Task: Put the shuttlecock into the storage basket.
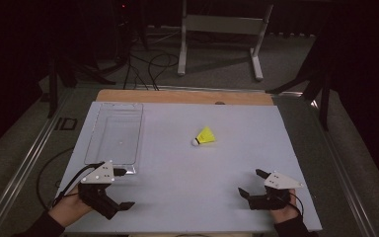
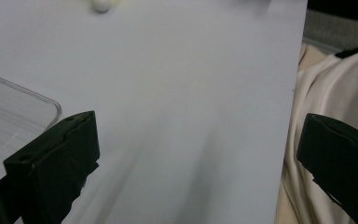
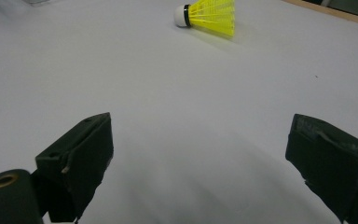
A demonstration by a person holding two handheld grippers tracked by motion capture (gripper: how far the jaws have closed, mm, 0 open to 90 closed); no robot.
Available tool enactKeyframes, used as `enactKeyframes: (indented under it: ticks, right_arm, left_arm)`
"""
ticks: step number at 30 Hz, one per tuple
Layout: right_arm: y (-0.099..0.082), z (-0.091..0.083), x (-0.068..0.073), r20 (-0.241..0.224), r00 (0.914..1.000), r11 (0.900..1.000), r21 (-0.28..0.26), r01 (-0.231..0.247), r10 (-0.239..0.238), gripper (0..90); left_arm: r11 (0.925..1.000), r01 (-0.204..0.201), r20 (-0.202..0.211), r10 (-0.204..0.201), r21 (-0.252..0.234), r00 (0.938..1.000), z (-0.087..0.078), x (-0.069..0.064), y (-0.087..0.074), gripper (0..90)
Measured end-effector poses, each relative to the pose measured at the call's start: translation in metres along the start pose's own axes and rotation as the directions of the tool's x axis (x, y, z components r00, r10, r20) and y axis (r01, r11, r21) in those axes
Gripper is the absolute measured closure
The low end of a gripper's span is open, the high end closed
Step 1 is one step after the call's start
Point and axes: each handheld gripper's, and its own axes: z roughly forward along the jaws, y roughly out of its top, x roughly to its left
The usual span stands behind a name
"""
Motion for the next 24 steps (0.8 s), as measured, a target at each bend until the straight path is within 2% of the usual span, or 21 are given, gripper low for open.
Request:
enactKeyframes:
  ticks: [11, 19, 21, 24]
  right_arm:
    - [0.0, 0.001, 0.0, -0.006, 1.0, 1.0, 0.009, -0.001, 0.001, 7.8]
    - [0.0, 0.002, 0.0, -0.013, 0.9999, 0.9999, 0.011, 0.001, -0.001, 7.8]
    - [-0.001, 0.002, 0.0, -0.017, 0.9999, 0.9999, 0.013, -0.001, 0.002, 7.8]
    - [-0.001, 0.002, 0.001, -0.019, 0.9998, 0.9999, 0.014, 0.001, 0.0, 7.8]
  left_arm:
    - [0.995, -0.026, 0.04, 0.022, 0.096, 0.999, 0.005, 0.001, 0.006, 0.1]
    - [0.988, -0.008, 0.069, -0.002, 0.155, 0.9976, 0.011, 0.003, 0.013, 0.1]
    - [0.9796, -0.003, 0.064, -0.01, 0.201, 0.9979, 0.015, 0.004, 0.016, 0.1]
    - [0.9698, 0.005, 0.07, -0.022, 0.244, 0.9973, 0.017, 0.005, 0.02, 0.0]
